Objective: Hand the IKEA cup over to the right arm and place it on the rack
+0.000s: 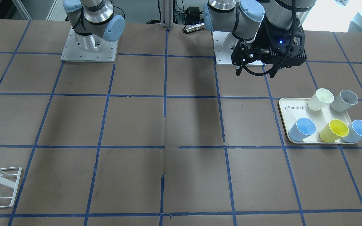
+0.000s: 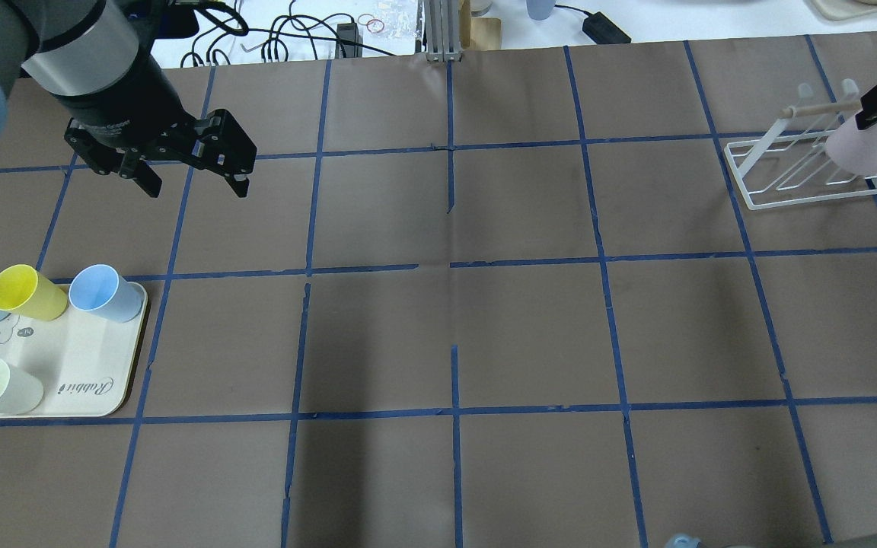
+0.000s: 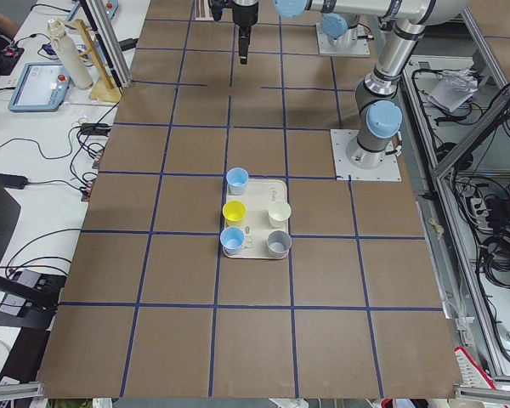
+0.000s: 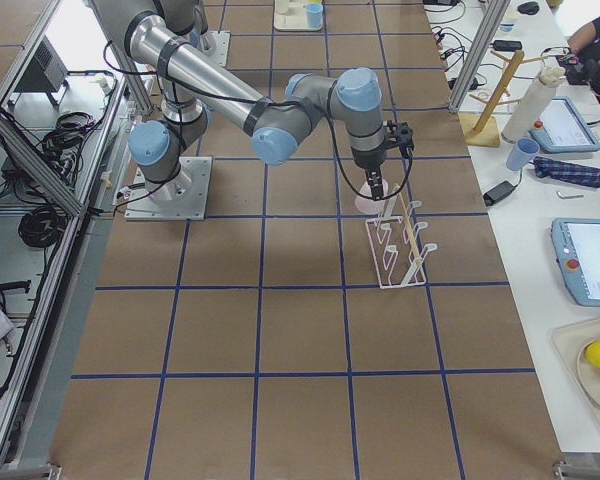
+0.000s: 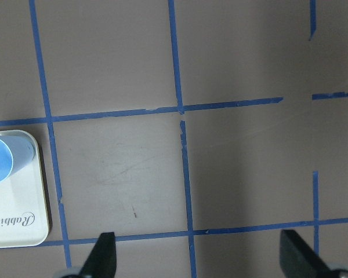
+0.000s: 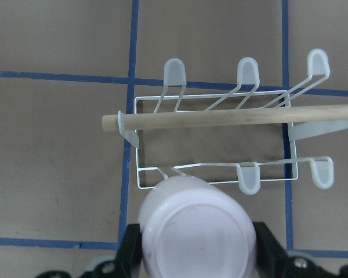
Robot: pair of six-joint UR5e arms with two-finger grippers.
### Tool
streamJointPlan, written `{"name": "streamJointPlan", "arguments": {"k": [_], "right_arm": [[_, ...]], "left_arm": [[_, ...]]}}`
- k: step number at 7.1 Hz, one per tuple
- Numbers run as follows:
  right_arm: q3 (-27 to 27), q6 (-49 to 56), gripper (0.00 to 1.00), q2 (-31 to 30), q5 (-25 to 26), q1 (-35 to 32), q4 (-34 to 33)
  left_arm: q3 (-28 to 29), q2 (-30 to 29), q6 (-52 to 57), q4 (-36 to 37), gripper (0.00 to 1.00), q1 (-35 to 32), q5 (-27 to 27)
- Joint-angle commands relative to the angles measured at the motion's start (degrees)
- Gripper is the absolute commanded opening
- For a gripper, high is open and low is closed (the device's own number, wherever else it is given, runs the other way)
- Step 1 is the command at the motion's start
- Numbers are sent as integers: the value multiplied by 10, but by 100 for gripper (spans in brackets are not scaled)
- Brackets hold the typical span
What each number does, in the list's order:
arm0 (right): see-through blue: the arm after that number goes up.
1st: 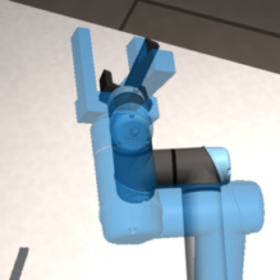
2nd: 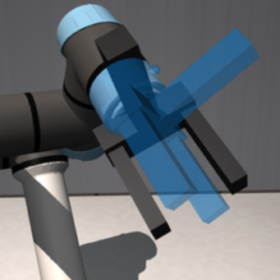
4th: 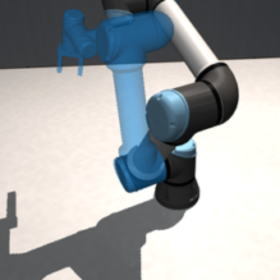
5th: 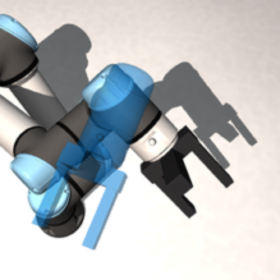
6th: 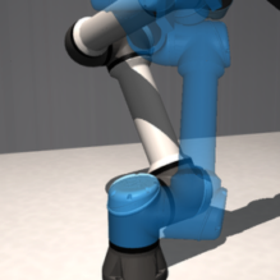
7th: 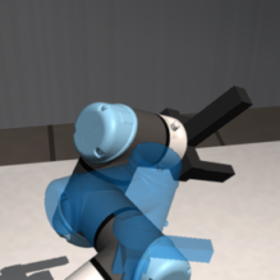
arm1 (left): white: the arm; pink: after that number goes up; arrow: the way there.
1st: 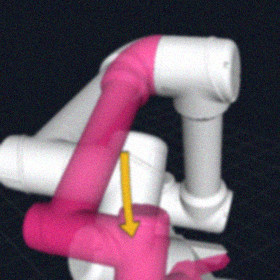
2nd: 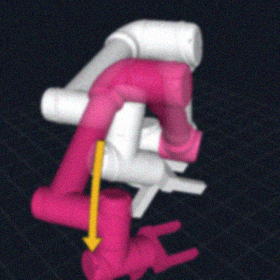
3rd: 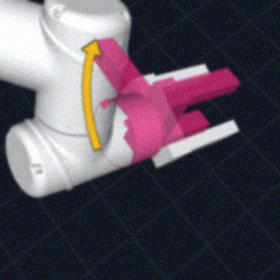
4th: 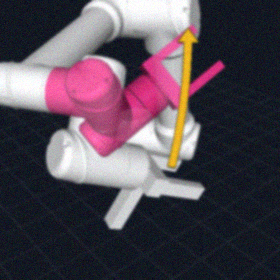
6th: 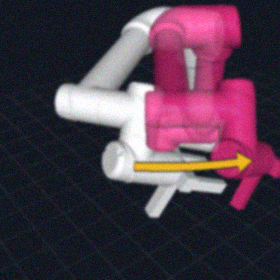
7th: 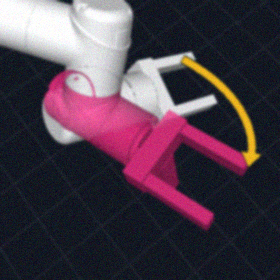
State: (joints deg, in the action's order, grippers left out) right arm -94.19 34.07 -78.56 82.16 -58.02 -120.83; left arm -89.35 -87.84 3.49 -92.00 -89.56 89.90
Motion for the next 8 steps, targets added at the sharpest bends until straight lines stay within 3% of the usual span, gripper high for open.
{"name": "streamJointPlan", "arguments": {"k": [1, 8], "right_arm": [[-1, -17, 0, 18, -2, -3, -21], [-6, -36, 0, 42, -2, -11, -24]], "left_arm": [[3, -2, 7, 0, 100, 1, -1], [11, -8, 7, 0, 100, 2, -2]]}}
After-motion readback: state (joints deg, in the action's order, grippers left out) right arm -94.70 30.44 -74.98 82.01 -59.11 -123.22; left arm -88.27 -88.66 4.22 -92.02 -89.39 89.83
